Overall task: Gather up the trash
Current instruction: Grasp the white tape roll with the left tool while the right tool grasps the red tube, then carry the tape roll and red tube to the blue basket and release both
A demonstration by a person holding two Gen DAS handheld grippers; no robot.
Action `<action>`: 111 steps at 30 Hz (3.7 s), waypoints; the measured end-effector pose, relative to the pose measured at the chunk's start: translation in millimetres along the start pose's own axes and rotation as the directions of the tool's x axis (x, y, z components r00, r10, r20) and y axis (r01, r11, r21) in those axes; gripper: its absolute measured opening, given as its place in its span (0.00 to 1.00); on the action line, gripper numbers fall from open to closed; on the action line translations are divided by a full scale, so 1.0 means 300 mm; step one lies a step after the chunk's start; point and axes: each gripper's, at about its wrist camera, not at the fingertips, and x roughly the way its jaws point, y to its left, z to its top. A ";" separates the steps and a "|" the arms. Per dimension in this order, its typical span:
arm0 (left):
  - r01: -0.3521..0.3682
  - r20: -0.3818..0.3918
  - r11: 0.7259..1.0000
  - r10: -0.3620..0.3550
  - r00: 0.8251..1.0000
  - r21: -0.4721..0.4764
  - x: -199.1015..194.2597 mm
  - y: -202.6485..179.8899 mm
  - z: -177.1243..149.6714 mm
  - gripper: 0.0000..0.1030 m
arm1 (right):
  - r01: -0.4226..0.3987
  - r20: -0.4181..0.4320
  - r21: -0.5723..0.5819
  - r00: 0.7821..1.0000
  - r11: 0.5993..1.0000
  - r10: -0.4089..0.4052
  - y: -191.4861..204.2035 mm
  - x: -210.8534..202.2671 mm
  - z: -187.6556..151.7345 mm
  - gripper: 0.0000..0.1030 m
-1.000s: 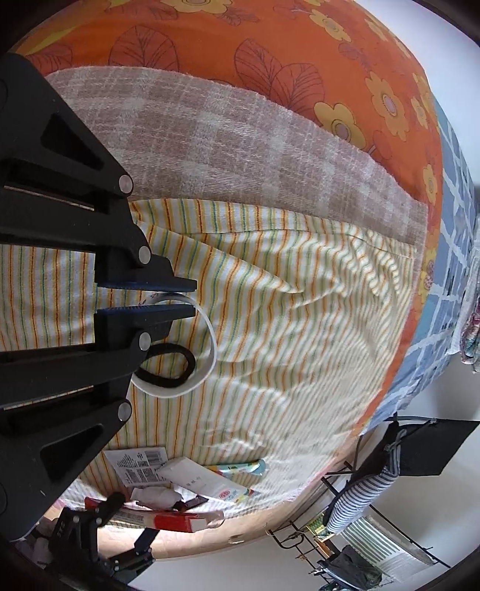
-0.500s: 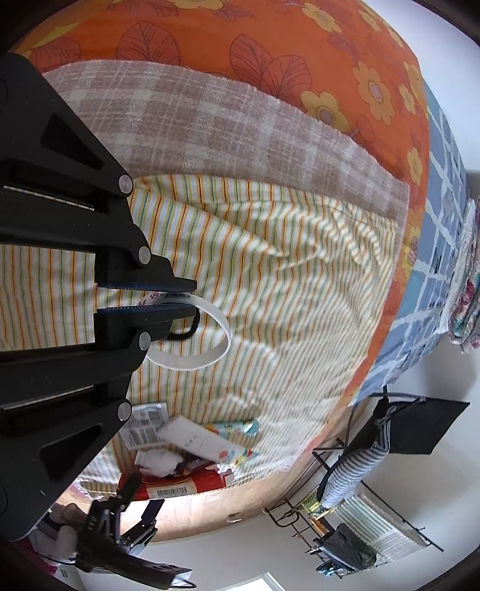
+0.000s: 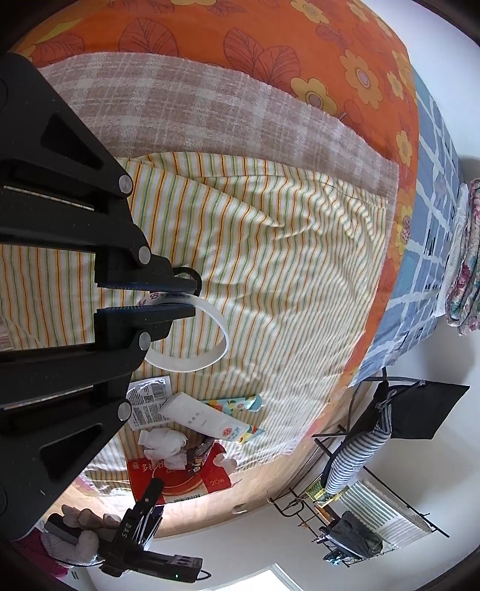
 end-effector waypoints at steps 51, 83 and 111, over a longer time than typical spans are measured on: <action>0.046 -0.107 0.960 -0.017 0.994 0.276 -0.272 -0.180 -0.579 0.04 | -0.198 0.003 -0.350 0.977 0.916 0.213 0.421 -0.337 -0.664 0.14; 0.072 -0.314 0.948 0.031 0.949 0.311 -0.163 -0.156 -0.931 0.04 | -0.262 -0.197 -0.354 0.959 0.898 0.202 0.449 -0.194 -0.922 0.15; 0.068 -0.339 0.948 0.043 0.940 0.311 -0.126 -0.183 -0.932 0.36 | -0.245 -0.203 -0.340 0.962 0.908 0.184 0.454 -0.174 -0.917 0.41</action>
